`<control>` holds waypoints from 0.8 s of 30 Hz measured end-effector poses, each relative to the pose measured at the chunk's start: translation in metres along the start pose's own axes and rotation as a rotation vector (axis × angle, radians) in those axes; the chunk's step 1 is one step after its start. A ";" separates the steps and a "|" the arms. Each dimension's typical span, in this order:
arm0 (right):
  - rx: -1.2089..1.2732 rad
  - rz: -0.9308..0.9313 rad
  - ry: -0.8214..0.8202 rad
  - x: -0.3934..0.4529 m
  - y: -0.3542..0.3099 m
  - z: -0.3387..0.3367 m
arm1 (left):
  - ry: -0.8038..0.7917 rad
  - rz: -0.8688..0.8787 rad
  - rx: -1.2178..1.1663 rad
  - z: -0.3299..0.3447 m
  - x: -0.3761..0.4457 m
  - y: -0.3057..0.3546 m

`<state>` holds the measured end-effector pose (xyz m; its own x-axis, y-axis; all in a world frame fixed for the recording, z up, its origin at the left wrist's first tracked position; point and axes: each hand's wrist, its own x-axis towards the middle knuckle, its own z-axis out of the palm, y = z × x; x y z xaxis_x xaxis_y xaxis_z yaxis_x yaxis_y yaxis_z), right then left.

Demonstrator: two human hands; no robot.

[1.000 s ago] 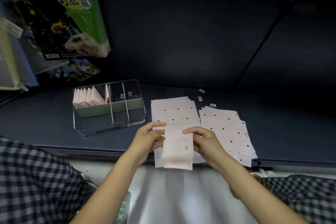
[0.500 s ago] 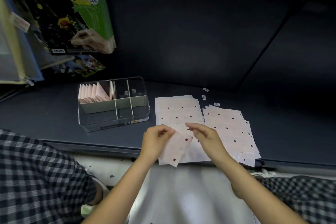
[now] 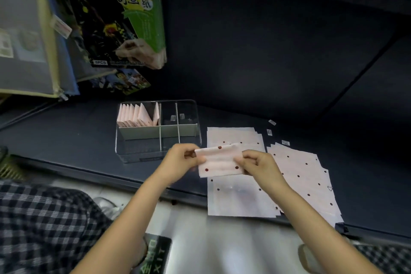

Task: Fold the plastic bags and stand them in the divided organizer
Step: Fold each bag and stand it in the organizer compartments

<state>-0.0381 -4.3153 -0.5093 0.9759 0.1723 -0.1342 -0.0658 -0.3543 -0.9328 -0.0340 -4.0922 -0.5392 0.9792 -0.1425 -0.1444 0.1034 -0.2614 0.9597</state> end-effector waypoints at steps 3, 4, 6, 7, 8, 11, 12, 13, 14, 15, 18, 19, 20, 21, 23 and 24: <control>0.001 0.051 -0.031 0.019 -0.010 0.018 | 0.030 -0.005 -0.102 -0.020 0.014 -0.001; -0.008 0.063 -0.025 0.027 -0.014 0.025 | 0.056 0.000 -0.136 -0.027 0.020 -0.001; -0.018 0.082 0.012 0.046 -0.020 0.037 | 0.196 0.028 -0.058 -0.043 0.034 -0.007; -0.010 0.092 0.038 0.056 -0.023 0.043 | 0.301 0.039 0.073 -0.052 0.042 -0.012; 0.005 0.102 0.060 0.067 -0.025 0.049 | 0.395 0.037 0.255 -0.061 0.049 -0.019; 0.058 0.126 0.093 0.100 -0.031 0.066 | 0.494 -0.039 0.779 -0.082 0.069 -0.039; 0.084 0.129 0.091 0.111 -0.033 0.072 | 0.471 -0.059 0.866 -0.086 0.077 -0.047; 0.112 0.133 0.085 0.121 -0.035 0.079 | 0.441 -0.072 0.921 -0.088 0.083 -0.056; 0.138 0.138 0.078 0.132 -0.037 0.086 | 0.418 -0.084 0.959 -0.091 0.089 -0.065; 0.160 0.144 0.071 0.143 -0.038 0.093 | 0.407 -0.095 0.989 -0.094 0.093 -0.073; 0.130 0.151 0.047 0.175 -0.040 0.116 | 0.464 -0.127 1.005 -0.104 0.100 -0.091; 0.095 0.148 0.040 0.186 -0.041 0.124 | 0.502 -0.127 0.991 -0.107 0.100 -0.096; 0.055 0.144 0.034 0.196 -0.041 0.132 | 0.538 -0.119 0.975 -0.109 0.099 -0.099; 0.011 0.143 0.028 0.205 -0.042 0.140 | 0.571 -0.107 0.958 -0.111 0.097 -0.102; -0.097 0.140 0.022 0.220 -0.044 0.155 | 0.631 -0.082 0.918 -0.112 0.094 -0.105; -0.170 0.124 0.018 0.226 -0.044 0.162 | 0.657 -0.068 0.900 -0.112 0.092 -0.105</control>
<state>0.1514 -4.1118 -0.5527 0.9661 0.1021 -0.2371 -0.1510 -0.5217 -0.8396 0.0644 -3.9710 -0.6264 0.9056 0.3617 0.2213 0.2571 -0.8834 0.3917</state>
